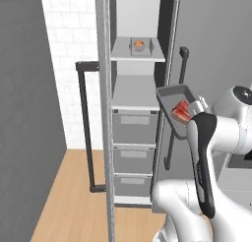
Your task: Take the meat container that has the steak and place it on the second highest rack of the freezer. Then take the vegetable container that has the onion and garlic and place it on the highest rack of the freezer.
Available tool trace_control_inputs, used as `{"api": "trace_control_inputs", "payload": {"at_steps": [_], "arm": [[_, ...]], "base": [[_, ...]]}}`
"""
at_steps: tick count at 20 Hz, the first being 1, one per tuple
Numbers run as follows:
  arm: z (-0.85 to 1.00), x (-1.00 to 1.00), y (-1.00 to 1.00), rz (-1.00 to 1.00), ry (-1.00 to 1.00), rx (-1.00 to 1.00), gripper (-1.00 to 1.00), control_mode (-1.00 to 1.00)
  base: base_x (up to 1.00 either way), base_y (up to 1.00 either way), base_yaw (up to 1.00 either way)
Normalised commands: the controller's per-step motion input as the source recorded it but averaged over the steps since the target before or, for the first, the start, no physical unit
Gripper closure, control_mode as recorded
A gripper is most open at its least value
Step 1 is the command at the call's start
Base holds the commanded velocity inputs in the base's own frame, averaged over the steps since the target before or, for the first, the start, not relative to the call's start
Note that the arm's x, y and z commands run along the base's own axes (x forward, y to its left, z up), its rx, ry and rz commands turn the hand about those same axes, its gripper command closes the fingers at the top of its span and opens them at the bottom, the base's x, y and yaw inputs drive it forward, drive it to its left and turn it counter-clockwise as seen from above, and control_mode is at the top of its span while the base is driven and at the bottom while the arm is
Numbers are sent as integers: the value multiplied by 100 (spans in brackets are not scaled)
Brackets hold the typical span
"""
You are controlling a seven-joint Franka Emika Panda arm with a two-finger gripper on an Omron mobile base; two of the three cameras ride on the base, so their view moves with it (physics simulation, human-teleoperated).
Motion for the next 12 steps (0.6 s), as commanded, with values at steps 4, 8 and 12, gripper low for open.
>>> {"api": "trace_control_inputs", "payload": {"at_steps": [4, 8, 12], "arm": [[0, 0, 0, 0, 0, 0, 100, 100], [0, 0, 0, 0, 0, 0, 100, 100], [0, 0, 0, 0, 0, 0, 100, 100]], "base": [[34, -9, 13], [68, 0, 8], [63, 0, 2]]}}
